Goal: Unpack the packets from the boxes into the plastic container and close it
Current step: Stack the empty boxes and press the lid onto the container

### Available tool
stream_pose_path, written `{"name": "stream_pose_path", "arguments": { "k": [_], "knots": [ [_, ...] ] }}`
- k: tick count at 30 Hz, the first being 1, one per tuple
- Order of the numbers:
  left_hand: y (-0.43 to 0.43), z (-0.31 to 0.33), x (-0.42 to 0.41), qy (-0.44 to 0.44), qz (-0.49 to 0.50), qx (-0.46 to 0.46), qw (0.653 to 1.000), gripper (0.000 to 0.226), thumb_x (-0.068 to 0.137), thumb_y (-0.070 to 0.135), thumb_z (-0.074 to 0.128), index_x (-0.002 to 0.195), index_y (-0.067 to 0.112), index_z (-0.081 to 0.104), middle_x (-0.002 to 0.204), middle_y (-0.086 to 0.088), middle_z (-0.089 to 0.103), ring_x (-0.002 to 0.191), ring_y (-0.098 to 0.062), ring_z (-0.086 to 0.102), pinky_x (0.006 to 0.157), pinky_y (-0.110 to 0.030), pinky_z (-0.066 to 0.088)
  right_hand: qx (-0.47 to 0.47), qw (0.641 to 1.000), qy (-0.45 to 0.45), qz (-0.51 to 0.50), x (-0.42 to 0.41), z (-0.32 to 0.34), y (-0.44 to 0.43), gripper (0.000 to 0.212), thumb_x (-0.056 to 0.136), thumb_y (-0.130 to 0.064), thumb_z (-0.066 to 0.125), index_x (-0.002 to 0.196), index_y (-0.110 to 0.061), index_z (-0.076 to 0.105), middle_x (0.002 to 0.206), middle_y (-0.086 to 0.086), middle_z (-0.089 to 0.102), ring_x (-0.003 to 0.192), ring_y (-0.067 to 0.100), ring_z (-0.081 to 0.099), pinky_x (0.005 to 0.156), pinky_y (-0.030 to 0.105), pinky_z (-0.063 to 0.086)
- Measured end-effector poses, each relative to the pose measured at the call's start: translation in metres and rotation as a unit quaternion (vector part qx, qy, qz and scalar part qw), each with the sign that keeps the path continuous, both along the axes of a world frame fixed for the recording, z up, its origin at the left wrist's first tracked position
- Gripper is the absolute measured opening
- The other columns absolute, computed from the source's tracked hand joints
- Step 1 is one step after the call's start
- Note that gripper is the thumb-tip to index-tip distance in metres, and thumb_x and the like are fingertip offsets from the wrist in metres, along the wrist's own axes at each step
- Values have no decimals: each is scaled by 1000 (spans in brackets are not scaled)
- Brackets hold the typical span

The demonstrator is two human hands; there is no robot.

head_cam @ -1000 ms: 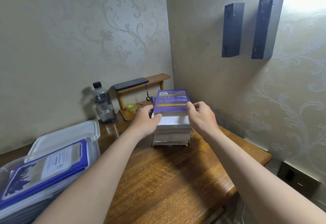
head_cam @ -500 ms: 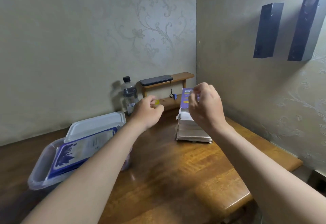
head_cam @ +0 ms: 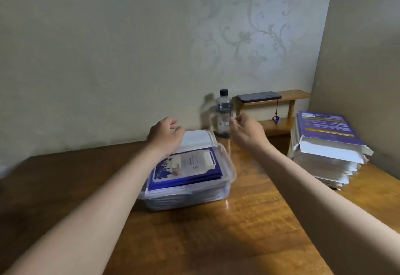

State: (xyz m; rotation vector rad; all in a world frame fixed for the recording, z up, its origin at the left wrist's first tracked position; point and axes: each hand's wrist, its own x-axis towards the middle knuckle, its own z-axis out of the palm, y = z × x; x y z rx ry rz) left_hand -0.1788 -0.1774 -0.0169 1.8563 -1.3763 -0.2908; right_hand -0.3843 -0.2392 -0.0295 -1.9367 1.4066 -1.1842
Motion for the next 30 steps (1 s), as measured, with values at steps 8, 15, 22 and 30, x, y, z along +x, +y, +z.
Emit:
{"name": "stream_pose_path", "arguments": {
  "k": [8, 15, 22, 30],
  "knots": [
    [-18, -20, 63, 237, 59, 42, 969, 44, 104, 53, 36, 124, 16, 50, 133, -14, 56, 108, -27, 54, 92, -36, 44, 201, 979, 3, 43, 56, -11, -50, 68, 103, -49, 27, 147, 1, 39, 154, 21, 37, 141, 36, 36, 114, 43, 29],
    [-48, -30, 75, 332, 61, 91, 937, 57, 108, 52, 30, 150, 16, 41, 128, -16, 59, 86, -24, 61, 59, -26, 39, 308, 950, -3, 53, 71, -19, -88, 75, 102, -60, 15, 157, -9, 17, 163, 16, 16, 149, 35, 19, 118, 50, 19],
    [-74, -51, 86, 313, 42, 156, 936, 52, 107, 58, 20, 122, 20, 51, 89, -4, 64, 100, -29, 69, 98, -42, 52, 341, 936, 67, 49, 84, -45, -103, 84, 98, -66, 20, 157, -8, 14, 164, 18, 13, 149, 35, 19, 122, 49, 18],
    [-86, -63, 93, 276, 11, 181, 944, 67, 106, 59, 16, 128, 12, 59, 85, -10, 70, 66, -19, 65, 60, -26, 46, 322, 939, 110, 47, 86, -49, -106, 84, 97, -69, 15, 158, -10, 16, 164, 17, 14, 149, 35, 19, 121, 50, 18]
  ]
}}
